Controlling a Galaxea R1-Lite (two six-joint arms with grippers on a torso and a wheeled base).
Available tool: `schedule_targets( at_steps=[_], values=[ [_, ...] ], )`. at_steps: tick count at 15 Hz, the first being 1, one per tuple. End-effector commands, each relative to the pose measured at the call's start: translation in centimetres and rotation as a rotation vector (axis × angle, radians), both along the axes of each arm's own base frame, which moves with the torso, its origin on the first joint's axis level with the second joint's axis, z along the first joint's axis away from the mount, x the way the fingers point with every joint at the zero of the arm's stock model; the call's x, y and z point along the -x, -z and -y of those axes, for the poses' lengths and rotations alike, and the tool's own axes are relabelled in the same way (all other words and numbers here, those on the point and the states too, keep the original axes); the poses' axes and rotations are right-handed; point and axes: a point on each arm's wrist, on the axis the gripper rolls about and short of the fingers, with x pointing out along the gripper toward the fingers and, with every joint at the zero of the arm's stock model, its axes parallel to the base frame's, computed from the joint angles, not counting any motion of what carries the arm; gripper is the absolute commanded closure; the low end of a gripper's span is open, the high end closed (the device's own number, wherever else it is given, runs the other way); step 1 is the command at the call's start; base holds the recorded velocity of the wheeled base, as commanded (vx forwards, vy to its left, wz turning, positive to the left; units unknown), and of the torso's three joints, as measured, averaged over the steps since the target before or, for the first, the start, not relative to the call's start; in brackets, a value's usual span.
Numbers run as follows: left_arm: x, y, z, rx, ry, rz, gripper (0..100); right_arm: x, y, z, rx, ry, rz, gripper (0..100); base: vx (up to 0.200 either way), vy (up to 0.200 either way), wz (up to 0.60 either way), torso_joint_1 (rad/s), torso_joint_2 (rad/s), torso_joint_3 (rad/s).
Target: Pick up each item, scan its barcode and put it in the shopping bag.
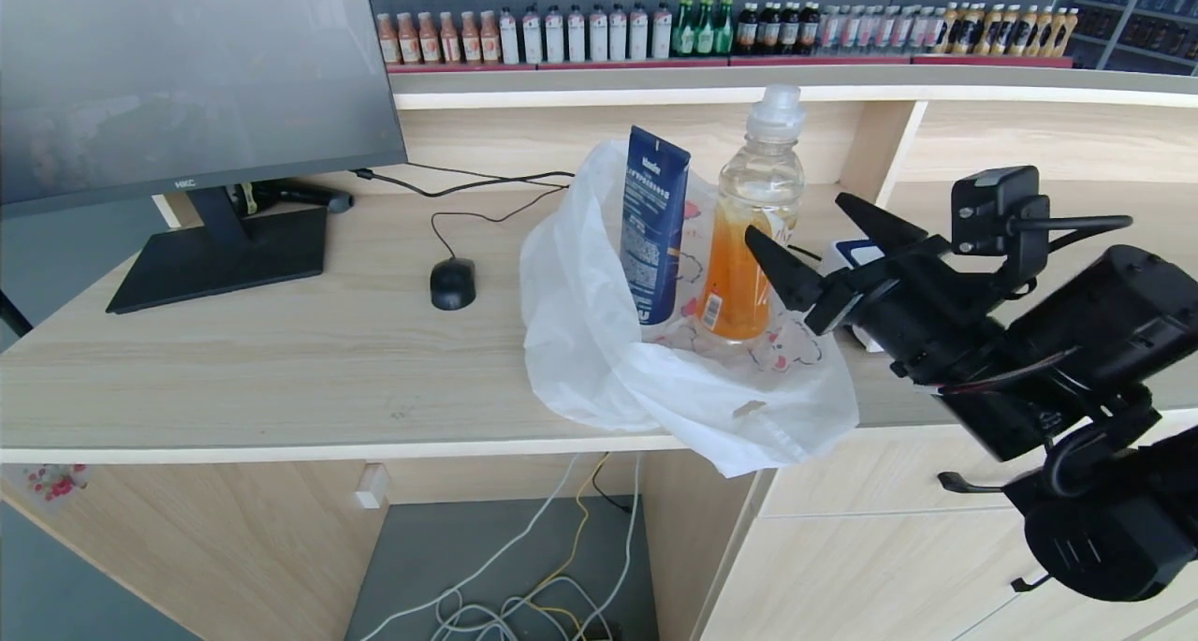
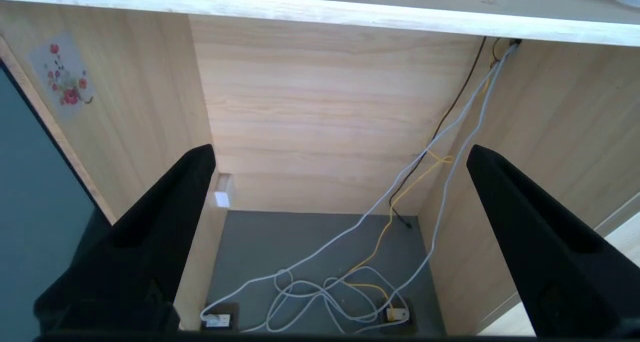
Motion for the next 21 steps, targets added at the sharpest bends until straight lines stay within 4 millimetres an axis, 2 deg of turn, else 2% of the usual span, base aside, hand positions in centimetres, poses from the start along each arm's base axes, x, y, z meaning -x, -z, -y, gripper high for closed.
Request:
schedule_targets(
  at_steps=[1, 3, 8, 10, 11, 14, 20, 21],
  values=[
    [0.0, 0.0, 0.0, 0.000, 0.000, 0.000, 0, 4.3, -1.6, 2.0, -0.015, -0.001, 0.033, 0, 0.000, 0.000, 0.00, 0.000, 0.00, 0.000],
    [0.0, 0.0, 0.0, 0.000, 0.000, 0.000, 0, 7.8, -1.1, 3.9, -0.004, 0.011, 0.014, 0, 0.000, 0.000, 0.00, 0.000, 0.00, 0.000],
    [0.0, 0.0, 0.0, -0.002, 0.000, 0.000, 0, 16.4, 2.3, 8.0, 0.025, 0.027, -0.036, 0, 0.000, 0.000, 0.00, 0.000, 0.00, 0.000],
    [0.0, 0.0, 0.0, -0.006, 0.000, 0.000, 0, 19.3, 0.9, 9.5, -0.074, 0.085, 0.057, 0, 0.000, 0.000, 0.00, 0.000, 0.00, 0.000],
    [0.0, 0.0, 0.0, -0.005, 0.000, 0.000, 0, 21.2, 1.6, 10.5, -0.109, 0.134, -0.014, 0, 0.000, 0.000, 0.00, 0.000, 0.00, 0.000],
    [0.0, 0.0, 0.0, -0.002, 0.000, 0.000, 0, 26.5, 6.2, 12.8, -0.037, 0.152, -0.229, 0, 0.000, 0.000, 0.00, 0.000, 0.00, 0.000],
    [0.0, 0.0, 0.0, -0.002, 0.000, 0.000, 0, 29.4, 12.2, 14.0, 0.101, 0.146, -0.341, 0, 0.000, 0.000, 0.00, 0.000, 0.00, 0.000],
    [0.0, 0.0, 0.0, -0.002, 0.000, 0.000, 0, 29.4, 12.4, 14.0, 0.118, 0.143, -0.373, 0, 0.000, 0.000, 0.00, 0.000, 0.00, 0.000]
  ],
)
